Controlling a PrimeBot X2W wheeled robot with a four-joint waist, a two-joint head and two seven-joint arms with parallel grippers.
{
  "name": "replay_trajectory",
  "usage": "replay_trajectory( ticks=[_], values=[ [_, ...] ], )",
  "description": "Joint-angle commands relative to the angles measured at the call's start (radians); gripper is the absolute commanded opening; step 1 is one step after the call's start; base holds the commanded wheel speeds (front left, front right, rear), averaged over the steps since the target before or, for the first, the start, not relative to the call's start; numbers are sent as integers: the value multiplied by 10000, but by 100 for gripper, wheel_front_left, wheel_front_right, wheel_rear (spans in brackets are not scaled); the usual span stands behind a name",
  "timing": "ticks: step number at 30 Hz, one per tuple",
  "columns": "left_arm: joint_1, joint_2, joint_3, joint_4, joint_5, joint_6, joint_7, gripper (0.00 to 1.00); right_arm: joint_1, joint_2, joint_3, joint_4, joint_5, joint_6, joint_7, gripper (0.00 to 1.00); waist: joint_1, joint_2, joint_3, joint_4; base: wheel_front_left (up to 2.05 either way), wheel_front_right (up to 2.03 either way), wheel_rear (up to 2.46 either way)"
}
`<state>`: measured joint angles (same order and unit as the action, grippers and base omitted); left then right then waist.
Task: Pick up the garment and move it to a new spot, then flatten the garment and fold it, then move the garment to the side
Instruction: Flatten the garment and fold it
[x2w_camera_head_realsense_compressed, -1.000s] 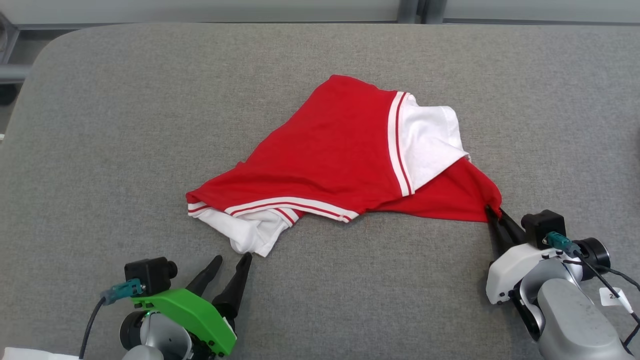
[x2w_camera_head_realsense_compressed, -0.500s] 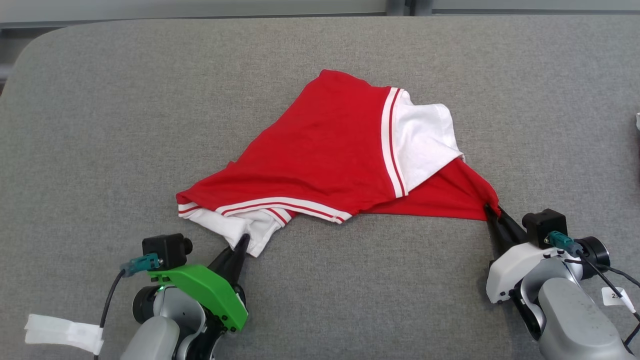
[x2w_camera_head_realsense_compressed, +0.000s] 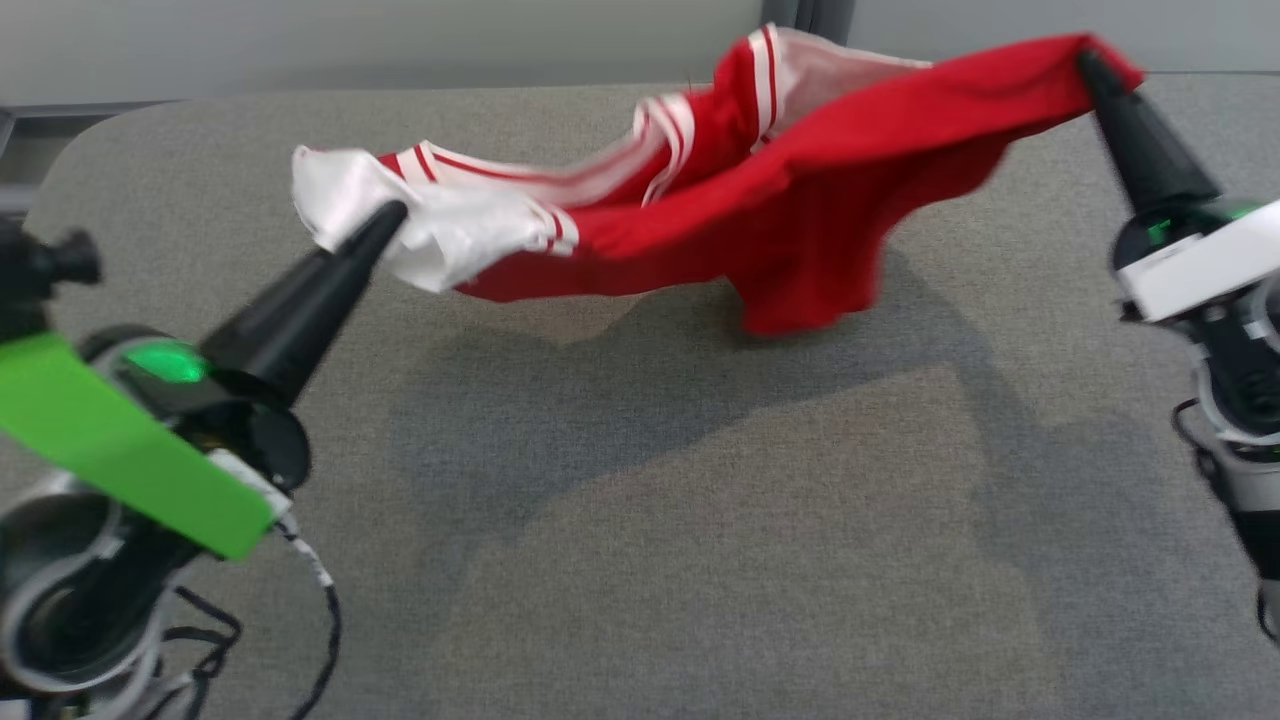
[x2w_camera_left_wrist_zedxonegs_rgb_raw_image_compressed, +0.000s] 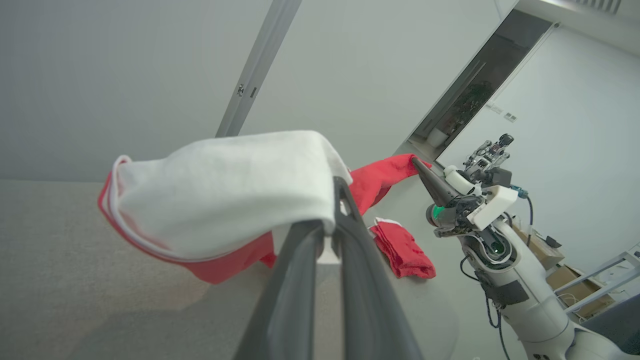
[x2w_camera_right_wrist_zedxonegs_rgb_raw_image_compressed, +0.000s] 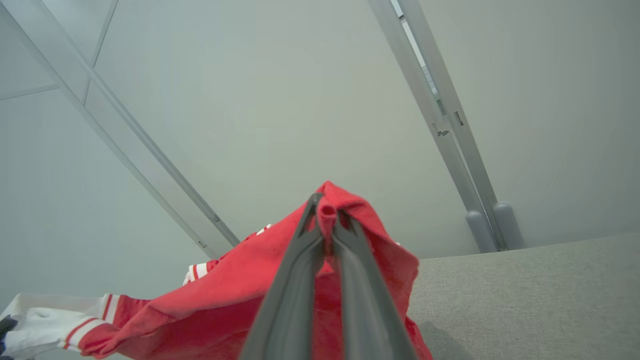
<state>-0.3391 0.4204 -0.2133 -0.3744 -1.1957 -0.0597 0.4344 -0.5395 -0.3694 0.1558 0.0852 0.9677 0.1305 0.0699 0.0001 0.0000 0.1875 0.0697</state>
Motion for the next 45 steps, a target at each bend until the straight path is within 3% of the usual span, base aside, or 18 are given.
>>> replay_trajectory(
  ticks=[1,5,9,11,15,19,22,26,33,37,40,45],
  values=[
    [-186,153,186,-297,-198,170,129,0,46,-85,-134,-172,219,3,173,0,-1,0,-145,-129,0,0,0],
    [-885,514,1242,-2240,-1426,1506,934,0,201,-601,-1712,-2168,1618,3,1518,0,-1,0,-164,-259,0,0,0],
    [-1793,712,1787,-3565,-2260,2681,1556,0,255,-441,-3013,-3791,2451,5,2583,0,-1,0,-69,-507,0,0,0],
    [-2722,1003,2054,-4214,-2453,3431,1948,0,-31,22,-3772,-4751,2767,3,3257,0,-1,0,97,-737,0,0,0],
    [-4275,1680,2012,-3557,-2018,3958,2446,0,-1003,586,-4683,-4794,2258,3,4445,0,-1,0,623,-822,0,0,0],
    [-6119,1864,1282,-1515,-1673,4069,2849,0,-3150,1700,-5100,-3428,977,3,6135,0,-1,0,1673,-742,0,0,0],
    [-7760,1644,465,376,-1003,3699,2786,0,-5343,2702,-5336,-2098,-704,5,7262,0,-1,0,2714,-628,0,0,0],
    [-10166,991,-166,2882,167,2998,1831,0,-8469,3142,-5637,-16,-2786,3,7444,0,-1,0,4119,-426,0,0,0],
    [-13434,-247,-597,7303,2264,1296,-1815,0,-12852,3154,-5738,5818,-4638,3,3368,0,-1,0,5295,-56,0,0,0],
    [-13988,-625,-1005,9112,2569,248,-2638,0,-13716,3152,-5469,7886,-4977,3,2271,0,-1,0,5424,-23,0,0,0],
    [-13790,-671,-1301,9923,2769,-297,-3050,0,-13544,3157,-5332,8637,-5151,5,1760,0,-1,0,5456,-18,0,0,0],
    [-12558,-919,-1736,10654,2628,-623,-3656,0,-12363,3162,-5342,9139,-5329,3,1341,0,-1,0,5298,13,0,0,0]
  ],
)
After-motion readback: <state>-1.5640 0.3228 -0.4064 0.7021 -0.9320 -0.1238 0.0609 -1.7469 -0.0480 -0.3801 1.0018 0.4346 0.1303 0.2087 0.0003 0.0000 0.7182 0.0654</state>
